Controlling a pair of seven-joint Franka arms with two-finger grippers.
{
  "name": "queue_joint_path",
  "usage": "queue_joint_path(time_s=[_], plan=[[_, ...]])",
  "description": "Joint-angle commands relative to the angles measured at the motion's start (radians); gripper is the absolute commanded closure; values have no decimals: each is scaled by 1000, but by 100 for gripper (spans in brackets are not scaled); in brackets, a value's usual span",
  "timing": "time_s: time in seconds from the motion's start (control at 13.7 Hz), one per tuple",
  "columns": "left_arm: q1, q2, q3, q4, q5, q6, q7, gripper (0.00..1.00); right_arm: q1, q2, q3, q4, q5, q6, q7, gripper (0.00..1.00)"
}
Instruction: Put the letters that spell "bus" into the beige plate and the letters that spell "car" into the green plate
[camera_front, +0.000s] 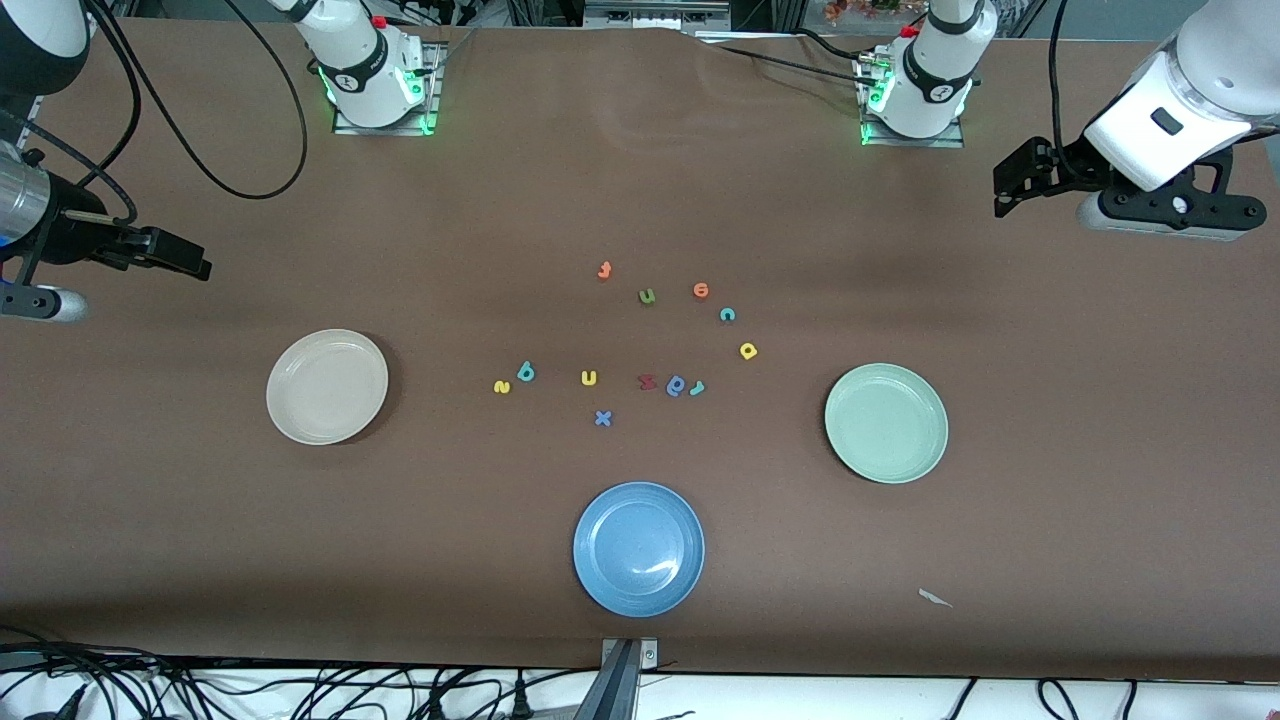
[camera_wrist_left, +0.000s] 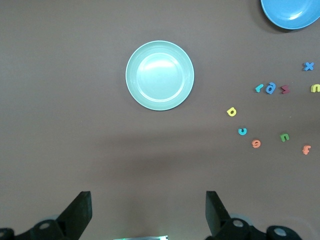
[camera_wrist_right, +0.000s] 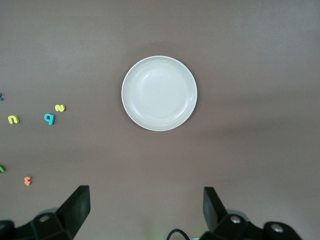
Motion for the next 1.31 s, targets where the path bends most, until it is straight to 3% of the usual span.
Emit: queue_joint_path(time_s=[0.0, 1.24], plan=[[10, 12, 5, 32, 27, -41, 19, 0, 1, -12, -6, -12, 17, -12, -15, 0], [11, 14, 6, 33, 27, -55, 19, 0, 1, -12, -6, -11, 17, -15, -15, 0]])
